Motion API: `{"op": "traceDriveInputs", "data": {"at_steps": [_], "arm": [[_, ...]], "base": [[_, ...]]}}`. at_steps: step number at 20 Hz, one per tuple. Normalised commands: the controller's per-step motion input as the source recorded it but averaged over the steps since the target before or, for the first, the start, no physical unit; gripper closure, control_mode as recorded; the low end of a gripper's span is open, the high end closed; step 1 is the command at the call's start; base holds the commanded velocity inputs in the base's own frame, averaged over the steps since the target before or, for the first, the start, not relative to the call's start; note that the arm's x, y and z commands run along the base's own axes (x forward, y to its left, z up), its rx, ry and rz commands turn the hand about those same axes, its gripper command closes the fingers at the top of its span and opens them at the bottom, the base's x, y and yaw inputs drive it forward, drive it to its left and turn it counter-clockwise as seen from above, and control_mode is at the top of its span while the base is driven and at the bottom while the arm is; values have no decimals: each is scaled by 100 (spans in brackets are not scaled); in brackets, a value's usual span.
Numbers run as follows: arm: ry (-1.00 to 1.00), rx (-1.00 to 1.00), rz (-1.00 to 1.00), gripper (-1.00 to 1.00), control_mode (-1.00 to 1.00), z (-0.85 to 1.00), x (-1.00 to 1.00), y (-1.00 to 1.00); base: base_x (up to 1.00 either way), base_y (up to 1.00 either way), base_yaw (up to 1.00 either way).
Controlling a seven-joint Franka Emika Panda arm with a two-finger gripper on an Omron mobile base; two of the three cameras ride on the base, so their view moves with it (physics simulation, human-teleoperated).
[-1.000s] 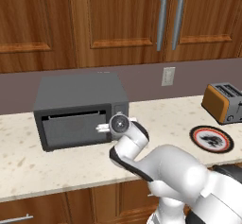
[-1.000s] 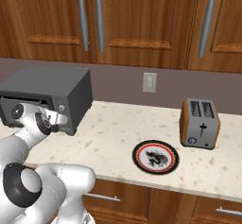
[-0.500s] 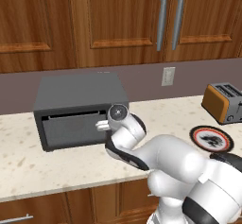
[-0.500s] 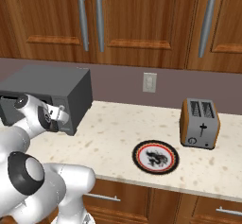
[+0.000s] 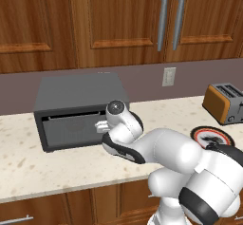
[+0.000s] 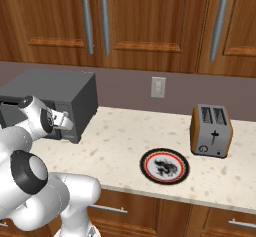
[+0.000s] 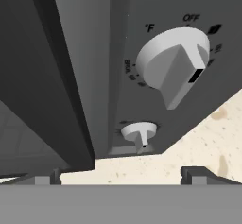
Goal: Pick up the bagel from the plate, place it on the toaster oven rack, close the door, and set the timer.
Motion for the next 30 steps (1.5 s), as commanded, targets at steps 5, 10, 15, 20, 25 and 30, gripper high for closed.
{"op": "traceDriveInputs", "data": {"at_steps": [5, 10, 15, 20, 25, 30], "arm": [[0, 0, -9, -100, -100, 0, 0, 0], [0, 0, -11, -100, -100, 0, 0, -4], [0, 0, -4, -100, -100, 1, -9, -18], [0, 0, 0, -100, -100, 3, -3, -20], [0, 0, 0, -100, -100, 0, 0, -15], [0, 0, 0, -100, -100, 0, 0, -12]], "base": [[0, 0, 0], [0, 0, 0], [0, 0, 0], [0, 0, 0], [0, 0, 0], [0, 0, 0]]}}
